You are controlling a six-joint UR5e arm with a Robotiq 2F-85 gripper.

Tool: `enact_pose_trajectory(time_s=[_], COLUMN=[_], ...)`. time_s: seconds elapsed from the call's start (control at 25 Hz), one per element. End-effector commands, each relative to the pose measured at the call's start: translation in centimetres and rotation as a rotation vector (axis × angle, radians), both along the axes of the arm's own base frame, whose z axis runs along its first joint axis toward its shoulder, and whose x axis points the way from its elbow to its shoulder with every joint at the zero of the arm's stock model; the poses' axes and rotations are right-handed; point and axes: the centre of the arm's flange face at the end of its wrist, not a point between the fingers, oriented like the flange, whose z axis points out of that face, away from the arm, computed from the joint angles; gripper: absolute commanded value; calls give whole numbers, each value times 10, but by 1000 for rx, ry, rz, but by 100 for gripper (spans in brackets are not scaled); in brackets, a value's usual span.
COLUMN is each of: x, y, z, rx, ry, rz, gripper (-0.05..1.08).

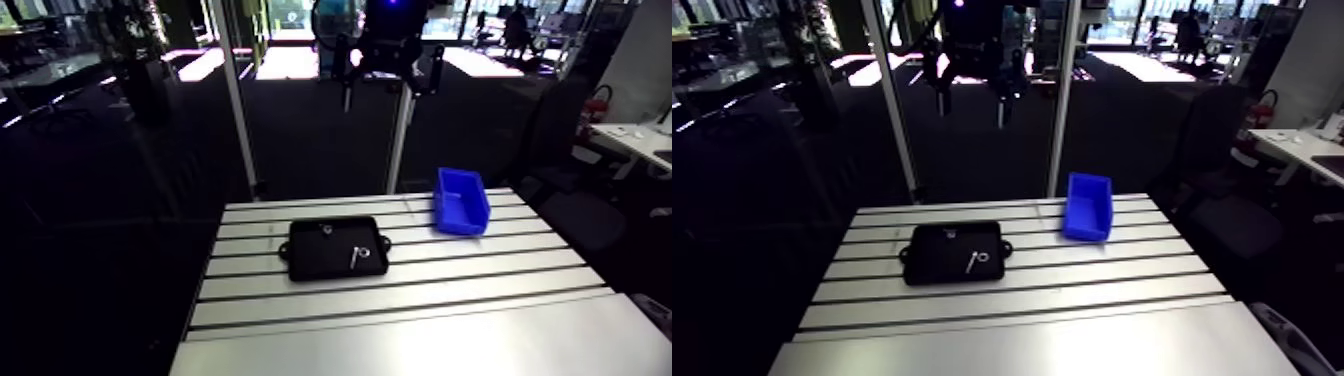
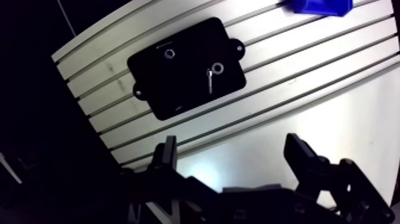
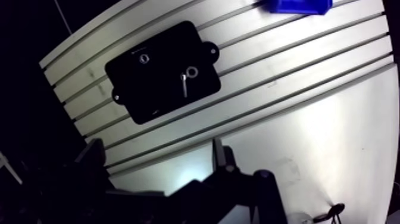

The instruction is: Pick up the M10 bolt from the tray and put it into the blue bin.

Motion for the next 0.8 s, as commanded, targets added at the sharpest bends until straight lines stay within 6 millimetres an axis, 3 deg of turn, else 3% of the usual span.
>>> enact_pose_trajectory(time_s=[0.04,0.36,0.8], x=[-4,-5,4], y=[-1,-10,-14], z=[-23,-40,-83], rx=[2,16,31], ry=[-43,16,-1], rz=[-48,-51,-64], gripper=[3,4,4])
